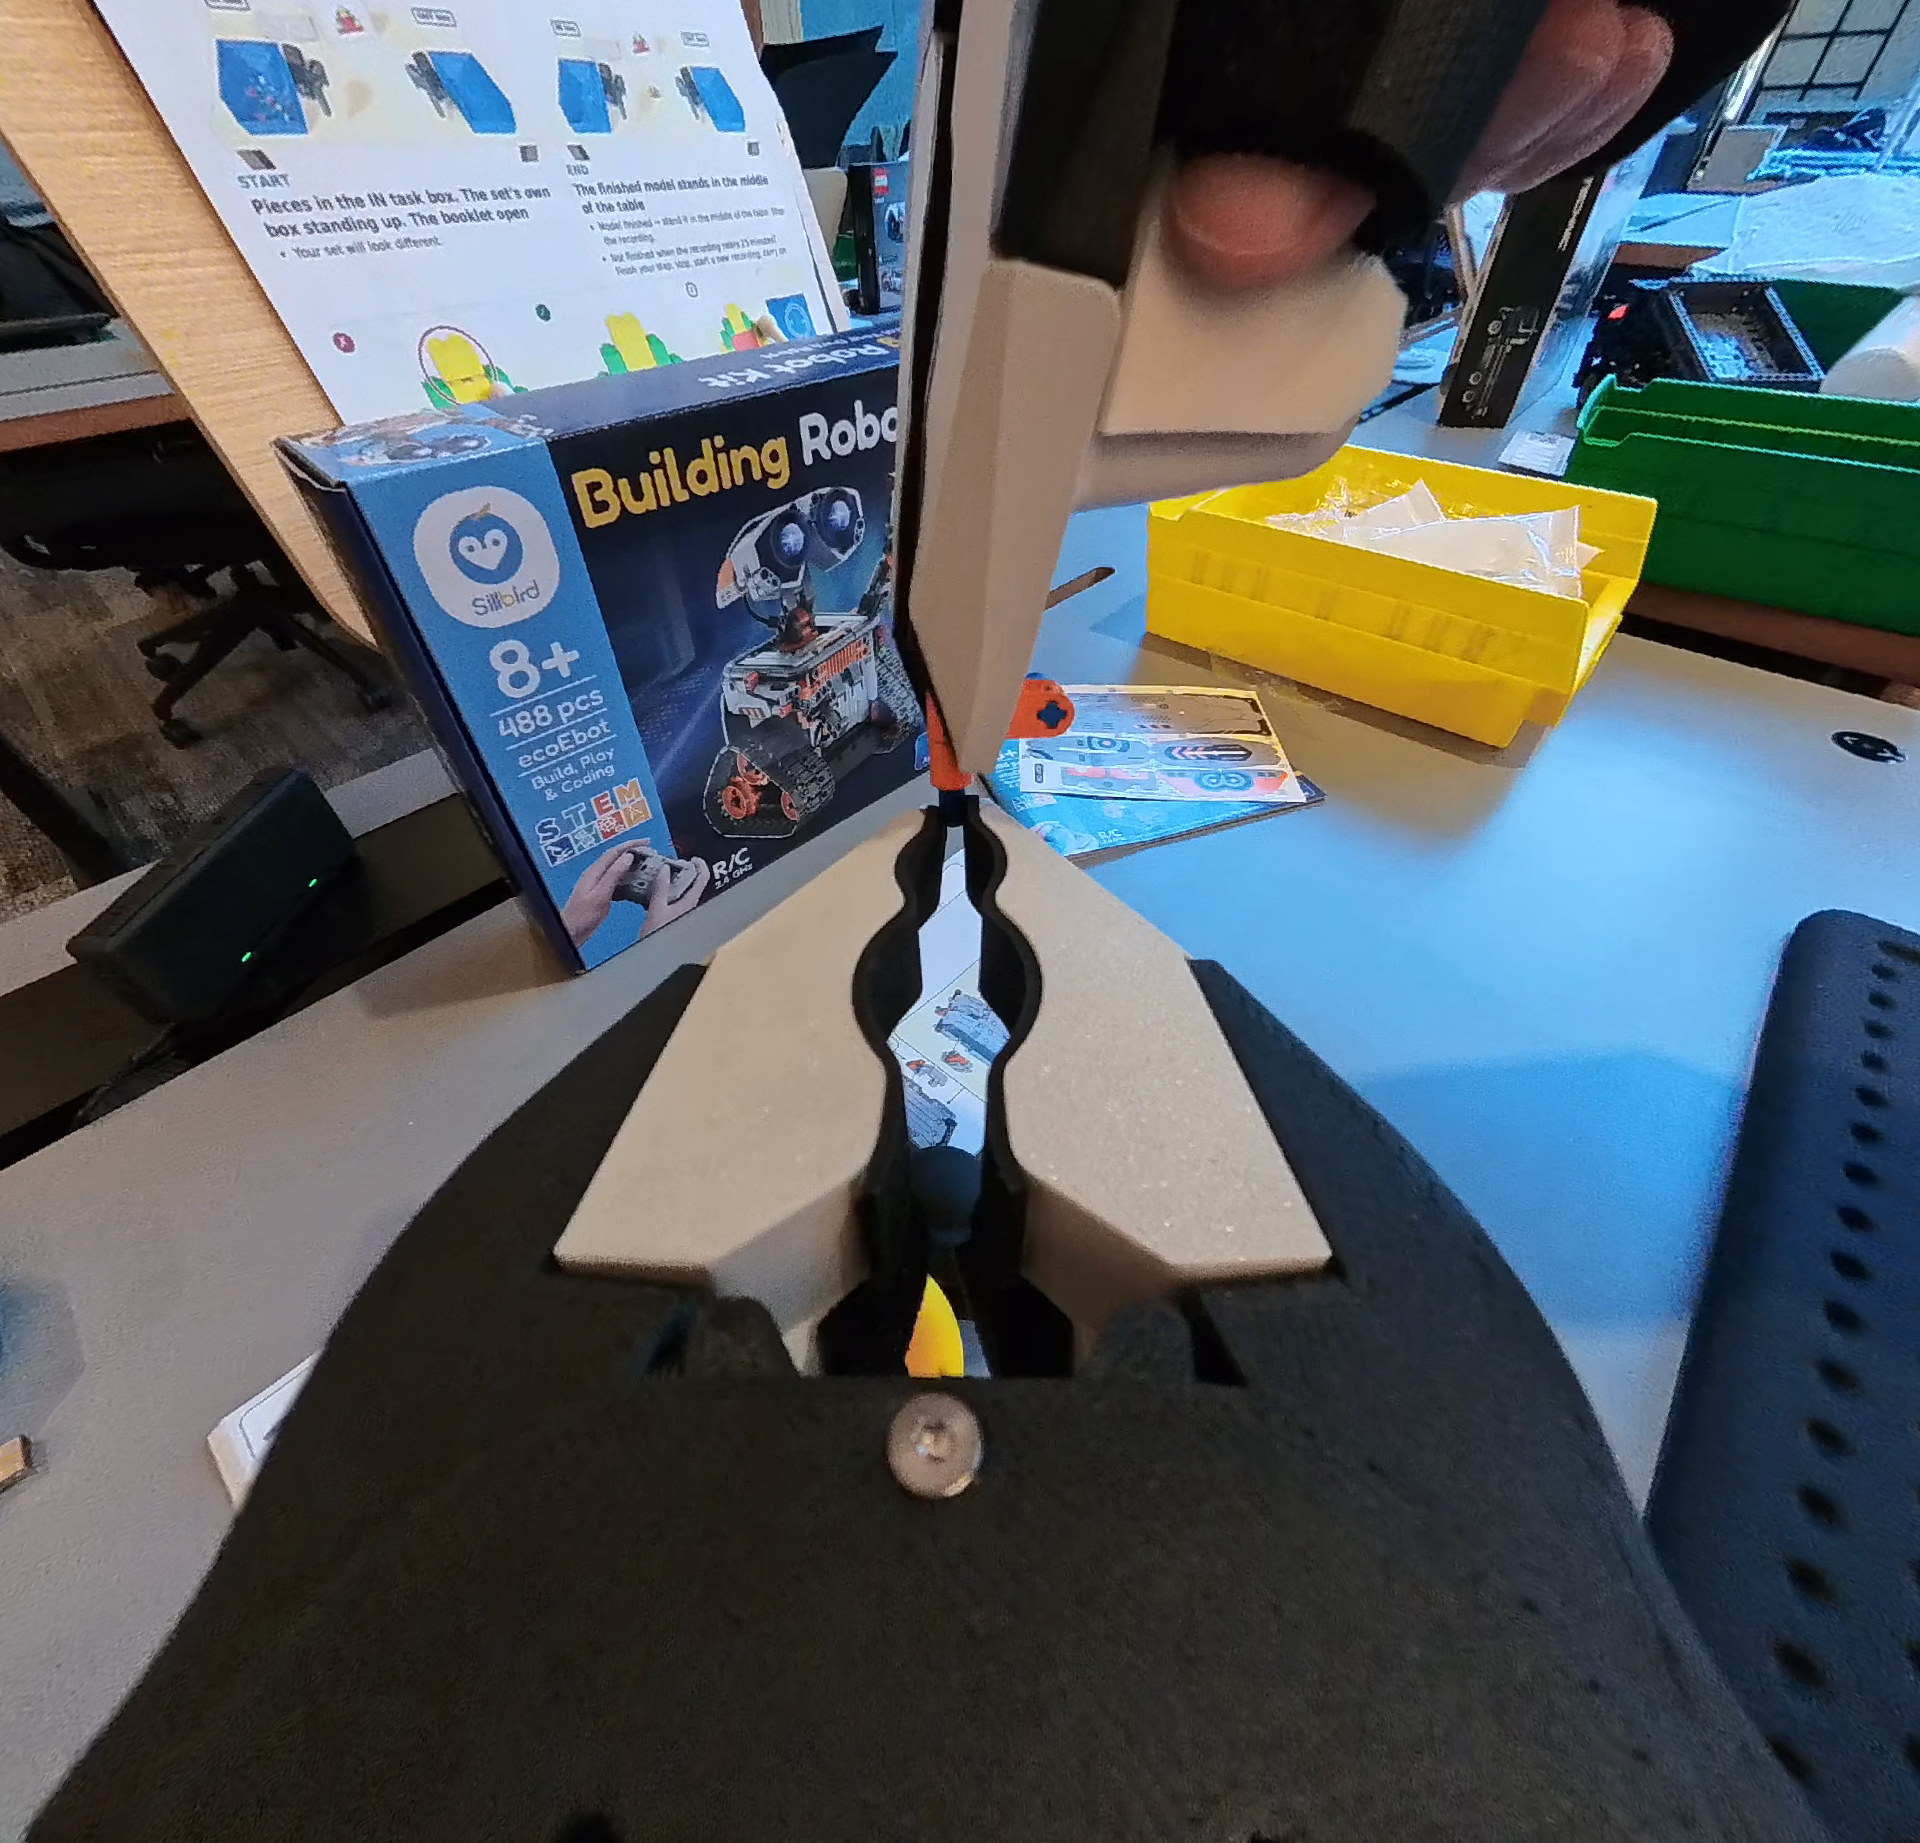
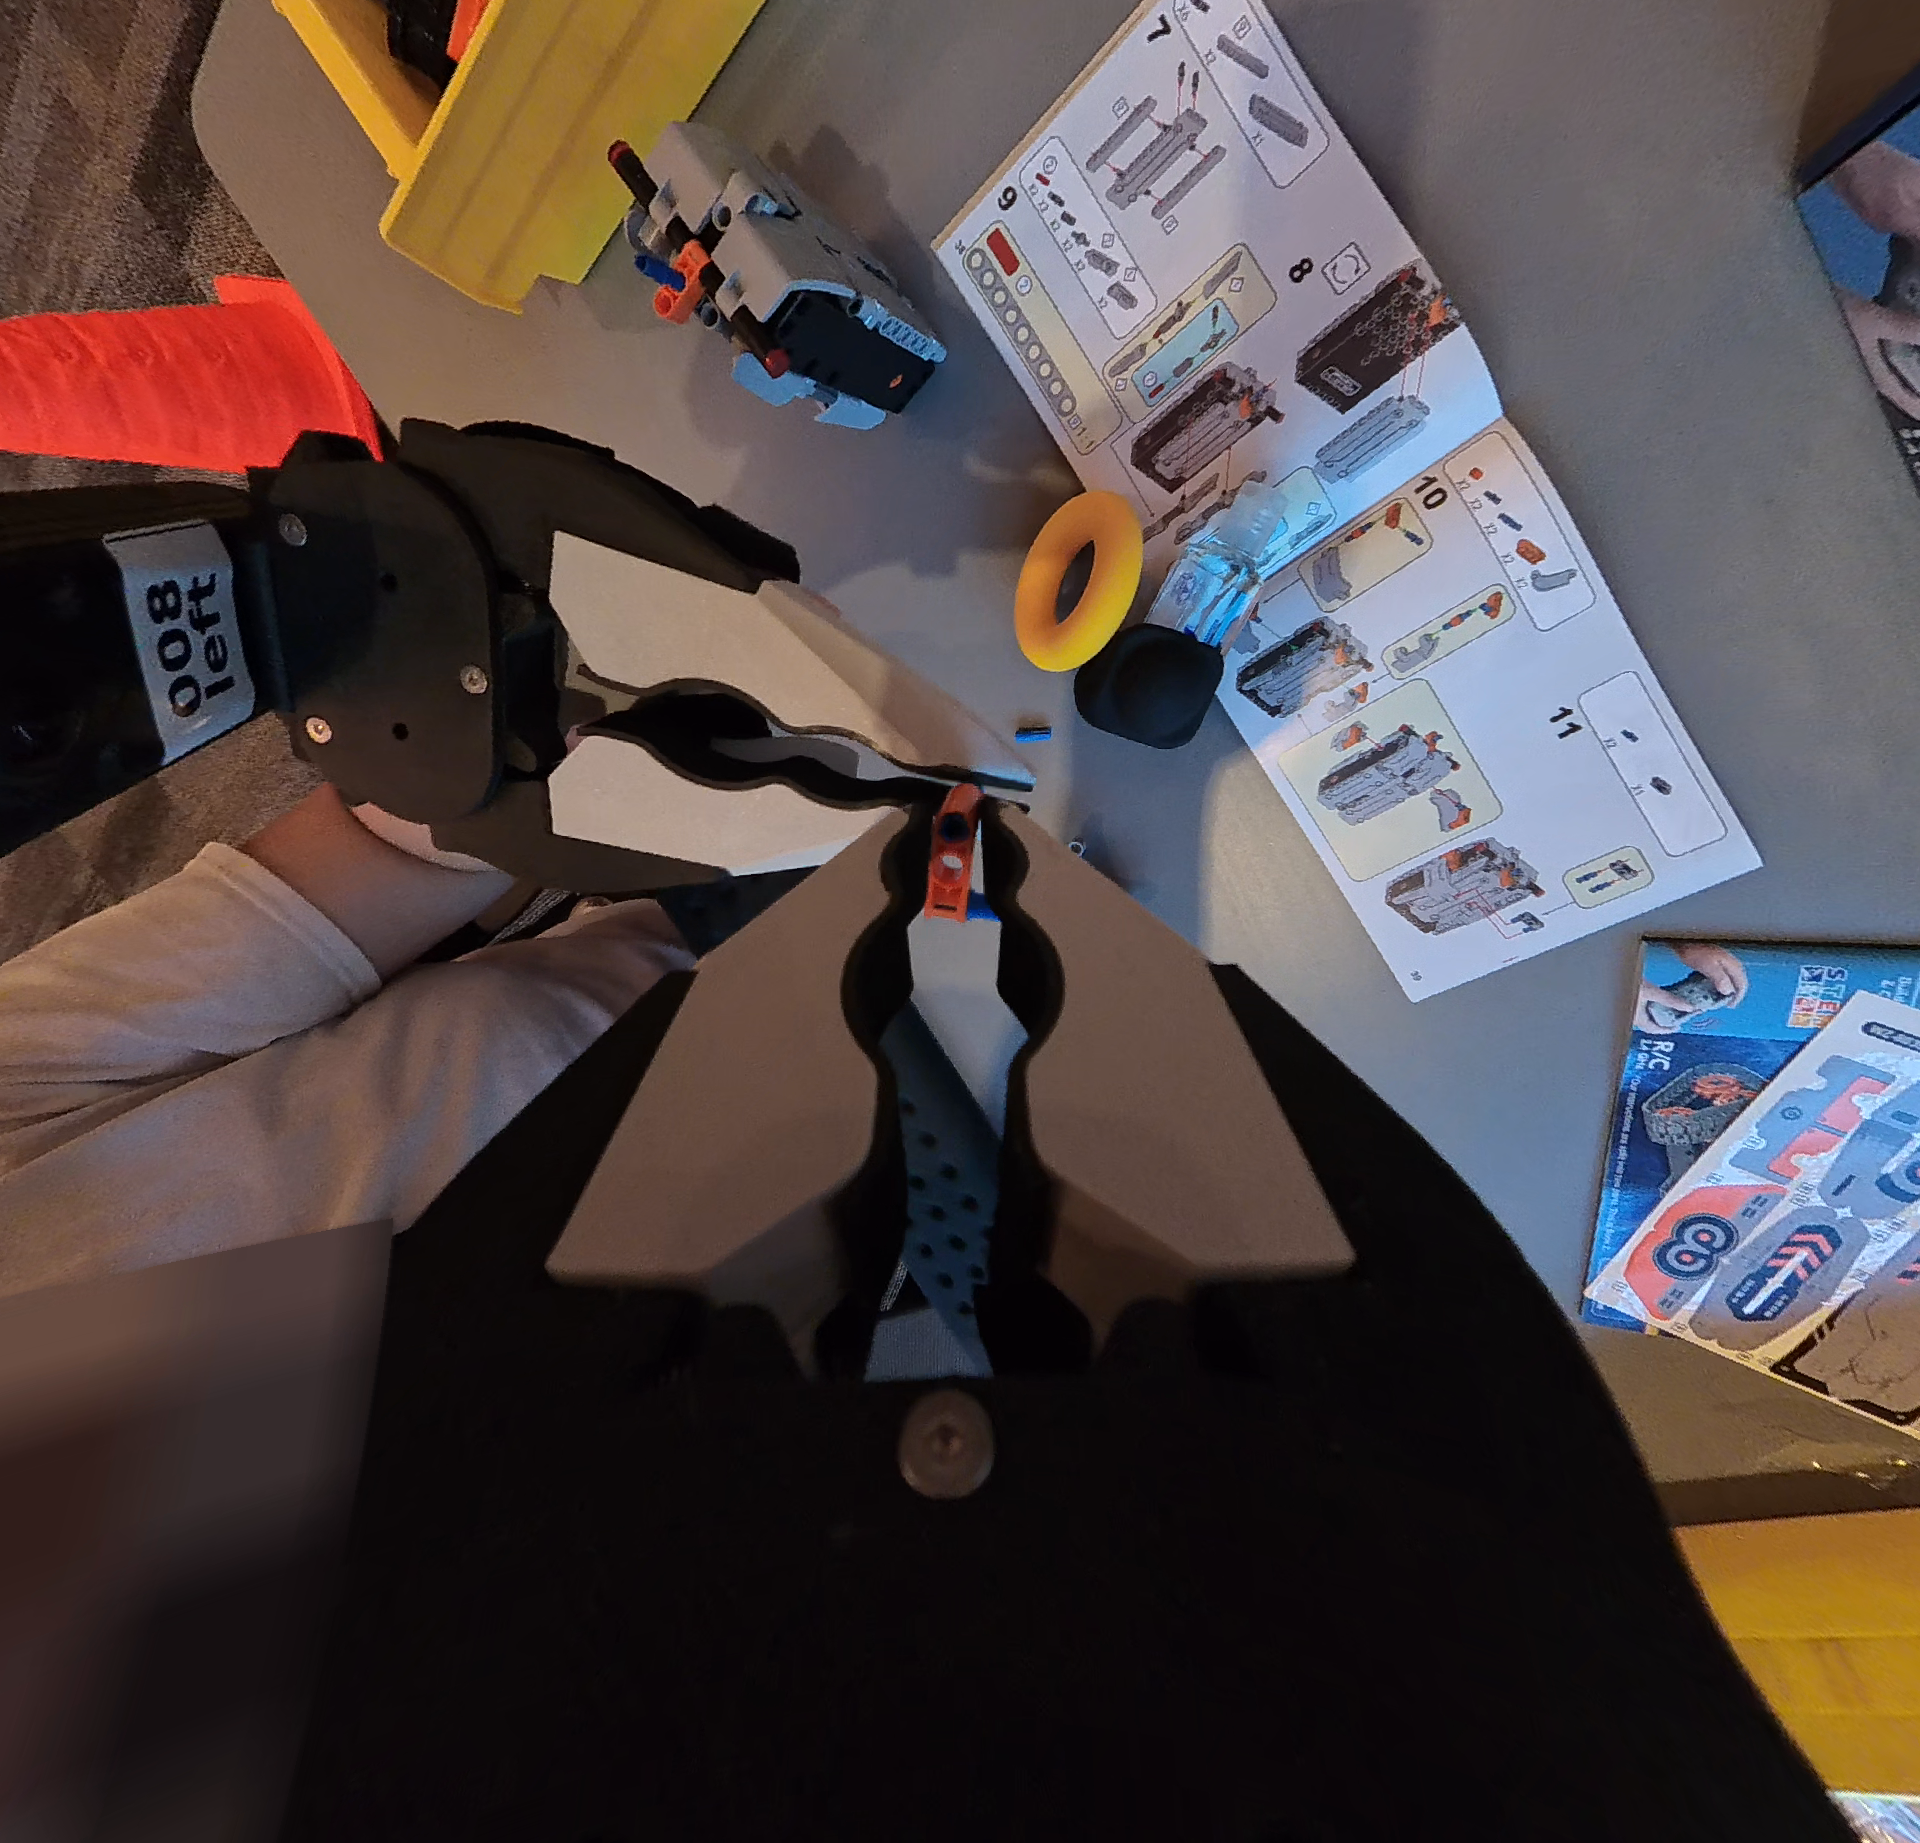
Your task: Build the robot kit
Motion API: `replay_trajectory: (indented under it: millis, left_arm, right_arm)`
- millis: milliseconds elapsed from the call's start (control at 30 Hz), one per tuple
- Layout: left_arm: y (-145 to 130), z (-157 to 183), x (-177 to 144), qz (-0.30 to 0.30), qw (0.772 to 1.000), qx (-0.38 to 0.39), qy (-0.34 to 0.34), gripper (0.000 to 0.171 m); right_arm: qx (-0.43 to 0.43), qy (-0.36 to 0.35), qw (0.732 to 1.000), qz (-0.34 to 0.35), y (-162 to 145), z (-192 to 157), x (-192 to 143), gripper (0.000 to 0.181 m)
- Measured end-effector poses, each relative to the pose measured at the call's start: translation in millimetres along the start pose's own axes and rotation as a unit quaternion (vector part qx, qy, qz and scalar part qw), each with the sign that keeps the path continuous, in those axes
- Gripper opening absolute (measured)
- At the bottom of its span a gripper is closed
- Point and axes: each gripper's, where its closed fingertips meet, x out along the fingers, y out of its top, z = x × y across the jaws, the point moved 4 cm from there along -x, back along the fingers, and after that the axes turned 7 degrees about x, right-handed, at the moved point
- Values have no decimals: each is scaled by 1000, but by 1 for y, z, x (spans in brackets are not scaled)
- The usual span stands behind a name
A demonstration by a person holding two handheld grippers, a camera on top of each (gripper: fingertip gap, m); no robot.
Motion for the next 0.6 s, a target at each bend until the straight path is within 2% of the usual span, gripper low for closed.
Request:
replay_trajectory:
  millis: [600]
  left_arm:
    - [0,0,0,-4,1000,-1,6,1]
  right_arm:
    - [-6,-11,1000,3,1,1,0,7]
